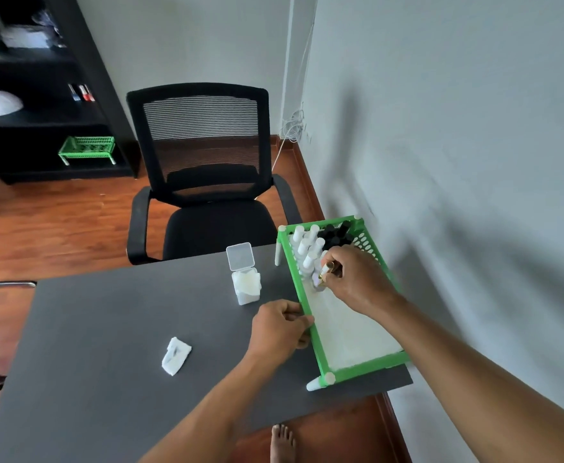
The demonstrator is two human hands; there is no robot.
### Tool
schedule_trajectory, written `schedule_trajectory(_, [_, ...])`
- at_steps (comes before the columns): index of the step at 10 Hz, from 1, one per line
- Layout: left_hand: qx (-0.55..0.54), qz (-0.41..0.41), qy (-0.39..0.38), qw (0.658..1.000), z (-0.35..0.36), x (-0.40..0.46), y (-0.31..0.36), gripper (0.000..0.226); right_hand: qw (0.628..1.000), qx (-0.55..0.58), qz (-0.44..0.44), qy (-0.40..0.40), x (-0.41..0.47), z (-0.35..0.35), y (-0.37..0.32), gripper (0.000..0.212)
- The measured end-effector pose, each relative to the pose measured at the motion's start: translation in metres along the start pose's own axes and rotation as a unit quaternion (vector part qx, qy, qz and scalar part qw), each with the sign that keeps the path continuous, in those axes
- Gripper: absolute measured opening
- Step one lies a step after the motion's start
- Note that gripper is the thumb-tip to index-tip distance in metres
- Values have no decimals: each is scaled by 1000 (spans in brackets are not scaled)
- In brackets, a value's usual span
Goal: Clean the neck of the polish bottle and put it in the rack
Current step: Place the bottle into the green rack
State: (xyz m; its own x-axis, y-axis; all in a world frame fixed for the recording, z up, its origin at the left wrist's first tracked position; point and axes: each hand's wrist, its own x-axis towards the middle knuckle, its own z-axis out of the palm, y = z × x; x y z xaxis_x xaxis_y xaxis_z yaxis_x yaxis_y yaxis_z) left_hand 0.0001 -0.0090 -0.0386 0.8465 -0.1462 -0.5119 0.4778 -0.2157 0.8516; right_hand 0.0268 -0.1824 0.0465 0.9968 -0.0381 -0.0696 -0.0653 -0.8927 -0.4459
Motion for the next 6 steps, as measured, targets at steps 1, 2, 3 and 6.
schedule_trajectory(1, [-10, 2, 10, 1000, 2, 0, -3, 7, 1000, -2, -7, -8, 3, 4, 3, 11])
schedule_trajectory(2, [-8, 1, 17, 1000, 4, -2, -4, 7, 1000, 3, -8, -7, 2, 5, 5, 12])
schedule_trajectory(3, [-6, -1, 23, 1000, 6, -5, -3, 5, 1000, -7, -22, -2, 2, 3, 7, 15])
schedule_trajectory(6, [-71, -33, 2, 997, -4, -21, -5, 5, 985, 76, -93, 123, -26, -20, -13, 19])
